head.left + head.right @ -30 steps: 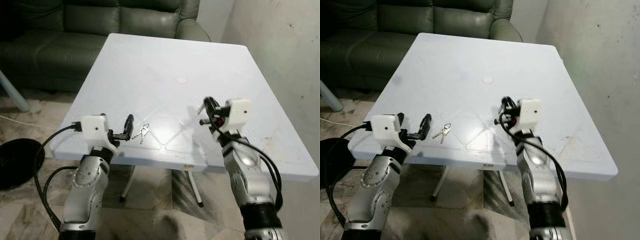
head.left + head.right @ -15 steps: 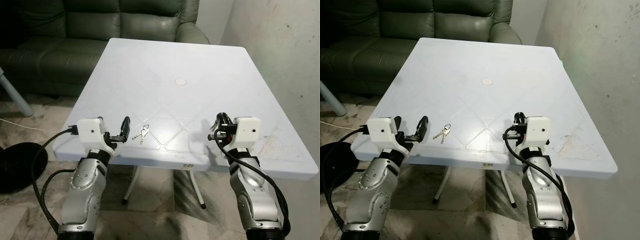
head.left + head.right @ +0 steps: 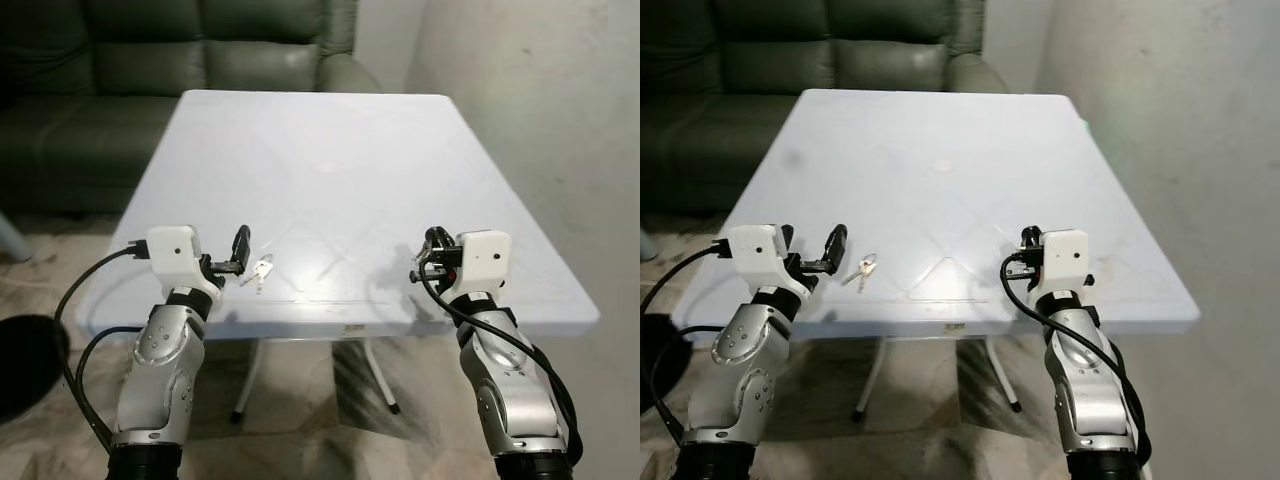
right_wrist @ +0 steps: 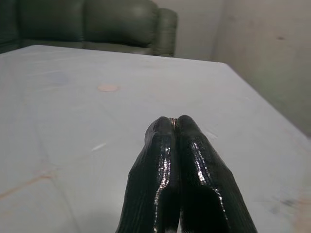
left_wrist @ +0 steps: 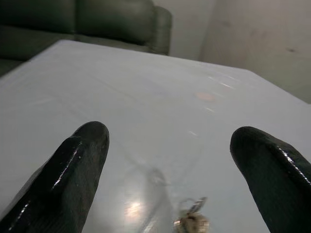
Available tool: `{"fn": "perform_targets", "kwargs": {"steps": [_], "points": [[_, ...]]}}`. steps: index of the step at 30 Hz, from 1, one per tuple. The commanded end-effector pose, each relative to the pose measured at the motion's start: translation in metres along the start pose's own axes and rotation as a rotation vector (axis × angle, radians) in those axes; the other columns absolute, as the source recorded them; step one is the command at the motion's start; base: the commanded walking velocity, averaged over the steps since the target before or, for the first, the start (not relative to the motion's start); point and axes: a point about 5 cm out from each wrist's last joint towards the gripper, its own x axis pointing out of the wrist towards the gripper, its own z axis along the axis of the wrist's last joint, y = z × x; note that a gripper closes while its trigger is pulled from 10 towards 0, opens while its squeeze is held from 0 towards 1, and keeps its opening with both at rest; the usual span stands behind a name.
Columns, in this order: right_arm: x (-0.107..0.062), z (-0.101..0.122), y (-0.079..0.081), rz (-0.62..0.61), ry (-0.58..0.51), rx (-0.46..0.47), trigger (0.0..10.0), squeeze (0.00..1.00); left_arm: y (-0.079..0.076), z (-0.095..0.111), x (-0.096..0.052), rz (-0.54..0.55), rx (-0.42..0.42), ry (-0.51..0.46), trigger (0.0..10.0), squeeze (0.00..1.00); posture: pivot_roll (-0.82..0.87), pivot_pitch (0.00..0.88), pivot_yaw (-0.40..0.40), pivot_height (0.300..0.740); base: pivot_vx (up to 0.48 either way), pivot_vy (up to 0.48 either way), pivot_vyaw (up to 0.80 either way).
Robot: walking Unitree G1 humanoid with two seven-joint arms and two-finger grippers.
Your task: Hang keys on a hook
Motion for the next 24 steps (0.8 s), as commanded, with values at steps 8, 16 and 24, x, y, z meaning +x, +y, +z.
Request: {"fn": "perform_targets", "kwargs": {"steps": [8, 16, 24], "points": [[0.0038, 0.005, 0.0025, 0.025, -0.014, -0.01, 10.0, 0.0, -0.0049, 0.0044, 0.0051, -0.021, 0.031, -0.024, 10.0, 0.0, 0.04, 0.0, -0.04, 0.732, 0.0, 0.0, -0.74], [0.0028, 0.0059, 0.0007, 0.032, -0.009, -0.027, 10.0, 0.0, -0.0061, 0.0063, 0.0058, -0.035, 0.038, -0.037, 10.0, 0.0, 0.03, 0.017, -0.046, 0.732, 0.0, 0.0, -0.75], [0.0017, 0.0056, 0.0018, 0.042, -0.002, -0.03, 10.0, 0.0, -0.0101, 0.004, 0.0039, -0.022, -0.001, -0.037, 10.0, 0.0, 0.03, 0.036, -0.055, 0.732, 0.0, -0.236, -0.75]]}}
